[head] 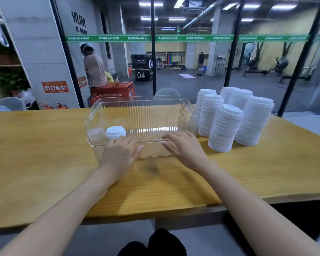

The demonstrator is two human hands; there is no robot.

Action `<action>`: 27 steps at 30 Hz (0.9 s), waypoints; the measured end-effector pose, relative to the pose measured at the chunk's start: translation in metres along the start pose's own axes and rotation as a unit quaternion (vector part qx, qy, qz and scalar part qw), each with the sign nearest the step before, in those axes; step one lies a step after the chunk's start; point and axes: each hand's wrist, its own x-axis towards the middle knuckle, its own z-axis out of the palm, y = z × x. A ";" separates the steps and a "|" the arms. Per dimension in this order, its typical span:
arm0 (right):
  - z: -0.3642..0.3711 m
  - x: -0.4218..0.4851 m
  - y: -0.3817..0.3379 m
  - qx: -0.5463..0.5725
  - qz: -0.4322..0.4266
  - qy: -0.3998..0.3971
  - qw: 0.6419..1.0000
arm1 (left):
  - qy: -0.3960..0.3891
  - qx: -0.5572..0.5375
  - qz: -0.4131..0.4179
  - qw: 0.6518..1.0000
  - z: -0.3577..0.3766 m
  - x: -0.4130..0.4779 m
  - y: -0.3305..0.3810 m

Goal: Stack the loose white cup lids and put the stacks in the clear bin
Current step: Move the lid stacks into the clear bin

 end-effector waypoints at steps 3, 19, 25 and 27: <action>-0.022 -0.017 0.025 0.062 0.007 0.074 0.995 | 0.017 -0.046 0.010 0.999 -0.008 0.019 0.021; -0.052 -0.077 0.147 0.128 0.230 0.189 0.946 | -0.036 -0.188 0.138 0.972 -0.005 0.166 0.196; -0.037 -0.076 0.164 0.133 0.290 0.090 0.943 | -0.060 -0.154 0.160 0.973 0.015 0.183 0.208; -0.035 -0.073 0.166 0.144 0.290 0.070 0.943 | -0.063 -0.158 0.157 0.973 0.018 0.184 0.206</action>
